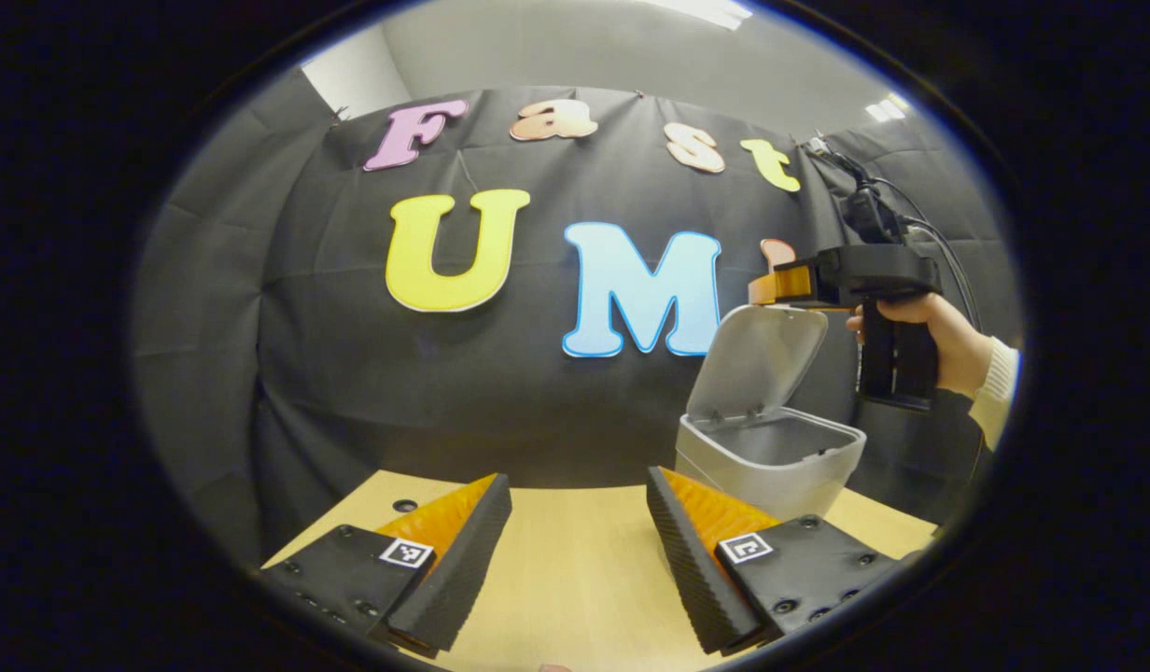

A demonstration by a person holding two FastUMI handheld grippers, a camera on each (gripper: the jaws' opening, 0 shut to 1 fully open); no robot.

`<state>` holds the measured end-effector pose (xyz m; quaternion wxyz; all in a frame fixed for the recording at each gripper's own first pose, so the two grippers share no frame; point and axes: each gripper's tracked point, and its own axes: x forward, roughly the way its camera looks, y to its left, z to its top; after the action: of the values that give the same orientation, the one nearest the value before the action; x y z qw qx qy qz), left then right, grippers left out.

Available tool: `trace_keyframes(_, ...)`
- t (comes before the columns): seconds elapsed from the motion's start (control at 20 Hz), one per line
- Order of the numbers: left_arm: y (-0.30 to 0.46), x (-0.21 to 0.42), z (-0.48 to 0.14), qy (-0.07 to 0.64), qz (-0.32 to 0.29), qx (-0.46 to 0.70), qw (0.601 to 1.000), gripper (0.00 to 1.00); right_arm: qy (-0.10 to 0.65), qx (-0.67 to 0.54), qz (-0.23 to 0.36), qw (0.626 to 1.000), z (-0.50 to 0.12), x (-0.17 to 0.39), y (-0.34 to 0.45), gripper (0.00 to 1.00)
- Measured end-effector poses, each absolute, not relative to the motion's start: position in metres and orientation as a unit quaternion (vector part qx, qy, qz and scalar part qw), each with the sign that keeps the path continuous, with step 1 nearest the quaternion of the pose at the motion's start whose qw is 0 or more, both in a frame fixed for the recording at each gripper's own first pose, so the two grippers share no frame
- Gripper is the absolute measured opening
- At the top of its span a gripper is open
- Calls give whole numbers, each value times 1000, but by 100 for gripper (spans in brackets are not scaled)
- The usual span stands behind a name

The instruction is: Press the lid of the desktop garbage bin to open it, pick up the crumpled paper on the desktop and throw it into the bin, then pick up the pop can on the desktop and drop it into the bin, and finally close the garbage bin lid.

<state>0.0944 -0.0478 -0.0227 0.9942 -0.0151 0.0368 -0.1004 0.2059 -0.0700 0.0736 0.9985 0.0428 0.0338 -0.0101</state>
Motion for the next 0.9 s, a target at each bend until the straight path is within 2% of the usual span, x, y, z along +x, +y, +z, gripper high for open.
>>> trace_keyframes(0.2, -43, 83, -20, 33, -96, -14, 995, 96, 54, 51, -14, 997, 54, 187, -66, 94)
trace_keyframes(0.45, -41, 77, -17, 31, -94, -9, 995, 95, 125, 56, -3, 991, -10, 173, -54, 94)
trace_keyframes(0.9, -36, 68, -17, 32, -85, 0, 996, 95, 123, 54, -12, 991, -48, 171, -49, 95)
